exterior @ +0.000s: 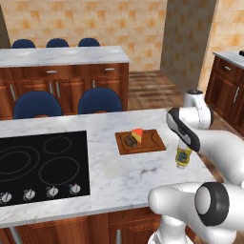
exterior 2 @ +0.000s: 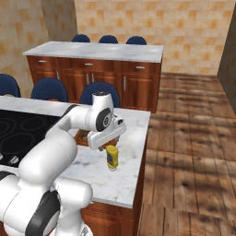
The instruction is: Retrieve the reheated potato from the microwave, then place the potato, cheese, and condiment on the cutting board.
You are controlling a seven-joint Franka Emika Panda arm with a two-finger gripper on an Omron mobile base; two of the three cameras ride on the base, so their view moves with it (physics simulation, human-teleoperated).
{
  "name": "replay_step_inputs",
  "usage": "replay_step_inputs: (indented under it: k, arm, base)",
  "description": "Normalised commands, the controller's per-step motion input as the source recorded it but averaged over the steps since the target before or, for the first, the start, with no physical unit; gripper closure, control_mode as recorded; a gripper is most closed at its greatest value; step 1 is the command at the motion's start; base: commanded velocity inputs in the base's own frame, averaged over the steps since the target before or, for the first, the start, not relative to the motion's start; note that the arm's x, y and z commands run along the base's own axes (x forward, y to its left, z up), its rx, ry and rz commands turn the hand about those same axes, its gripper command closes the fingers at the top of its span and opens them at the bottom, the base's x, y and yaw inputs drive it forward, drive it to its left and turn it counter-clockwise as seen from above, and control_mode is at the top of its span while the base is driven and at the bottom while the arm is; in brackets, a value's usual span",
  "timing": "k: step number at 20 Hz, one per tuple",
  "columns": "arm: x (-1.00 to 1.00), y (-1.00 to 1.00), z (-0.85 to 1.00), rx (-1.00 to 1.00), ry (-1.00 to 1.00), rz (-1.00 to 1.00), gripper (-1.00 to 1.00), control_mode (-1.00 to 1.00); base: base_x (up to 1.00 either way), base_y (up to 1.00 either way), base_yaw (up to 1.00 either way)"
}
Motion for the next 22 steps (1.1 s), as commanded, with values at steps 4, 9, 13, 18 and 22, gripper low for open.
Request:
replay_step_inputs:
  k: [4, 9, 13, 18, 22]
  arm:
    - [-0.04, 0.00, -0.19, 0.00, -0.01, 0.00, -1.00, -1.00]
    - [0.00, 0.00, -0.11, 0.00, -0.01, 0.00, -1.00, -1.00]
    - [0.02, 0.00, -0.12, 0.00, 0.00, 0.00, -1.00, -1.00]
    - [0.10, -0.05, -0.10, 0.00, 0.00, 0.00, -1.00, -1.00]
    - [0.10, -0.09, -0.11, 0.00, 0.00, 0.00, -1.00, -1.00]
  base:
    - [0.00, 0.00, 0.00]
    - [0.00, 0.00, 0.00]
    - [0.00, 0.00, 0.00]
    - [0.00, 0.00, 0.00]
    - [0.00, 0.00, 0.00]
